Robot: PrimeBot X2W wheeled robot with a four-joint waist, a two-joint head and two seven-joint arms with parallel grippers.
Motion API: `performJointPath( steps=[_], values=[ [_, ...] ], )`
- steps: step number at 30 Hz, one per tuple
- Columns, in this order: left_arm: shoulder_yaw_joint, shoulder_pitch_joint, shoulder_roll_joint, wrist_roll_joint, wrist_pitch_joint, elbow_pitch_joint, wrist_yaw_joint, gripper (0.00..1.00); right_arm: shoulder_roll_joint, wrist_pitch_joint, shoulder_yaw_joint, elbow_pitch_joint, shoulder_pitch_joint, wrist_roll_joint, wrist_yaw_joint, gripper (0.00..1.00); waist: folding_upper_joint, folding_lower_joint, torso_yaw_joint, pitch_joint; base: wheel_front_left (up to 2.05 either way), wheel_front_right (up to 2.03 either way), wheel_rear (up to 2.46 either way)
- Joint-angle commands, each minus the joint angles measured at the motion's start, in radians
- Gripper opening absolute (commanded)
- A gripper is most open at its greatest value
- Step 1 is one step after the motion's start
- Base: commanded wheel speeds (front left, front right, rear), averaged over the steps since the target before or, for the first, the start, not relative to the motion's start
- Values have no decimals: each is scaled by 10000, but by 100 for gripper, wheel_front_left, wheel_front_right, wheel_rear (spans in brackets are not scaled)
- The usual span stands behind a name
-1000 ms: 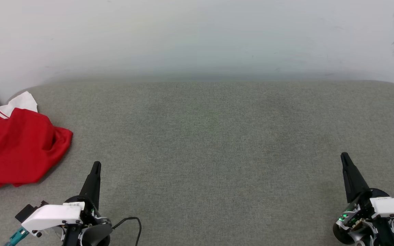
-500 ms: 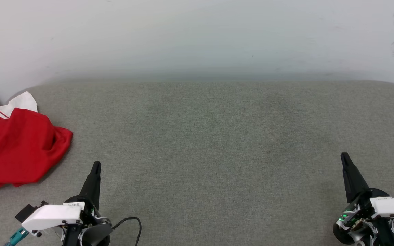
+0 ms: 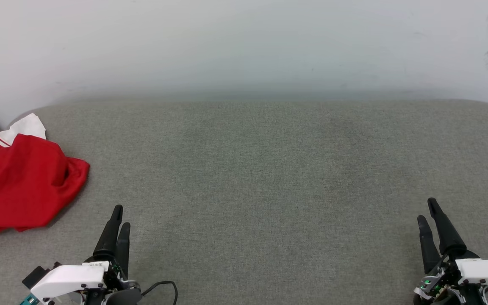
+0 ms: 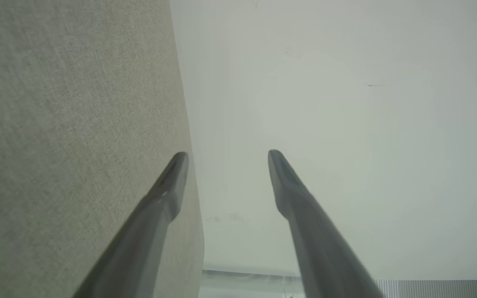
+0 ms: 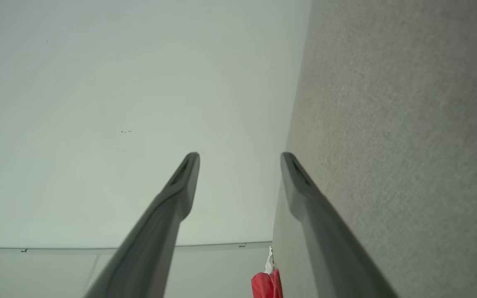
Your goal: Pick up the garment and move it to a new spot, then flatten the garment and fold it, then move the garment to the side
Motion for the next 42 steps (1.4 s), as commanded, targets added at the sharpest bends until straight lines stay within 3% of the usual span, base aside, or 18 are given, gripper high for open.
performJointPath(
  steps=[1, 9, 27, 42],
  values=[
    [-6, -146, 23, 152, -137, -280, -7, 100, -1, -144, -13, -239, -140, -144, 0, 100, 0, 0, 0, 2, 0, 0, 0],
    [165, -156, 25, 1326, -521, -452, 117, 100, -1, -531, -207, -457, -8, -1331, 0, 100, 0, 0, 7, 5, 0, 0, 0],
    [-575, 77, 30, 5398, -1269, -1548, 1566, 100, 0, -1284, -234, -1852, 374, -5480, 0, 100, 0, 0, 37, 42, 0, 0, 0],
    [-1080, 264, 34, 8122, -1759, -1718, 2227, 100, 1, -1777, 28, -2363, 790, -8380, 0, 100, 0, 0, 94, 71, 0, 0, 0]
  ],
)
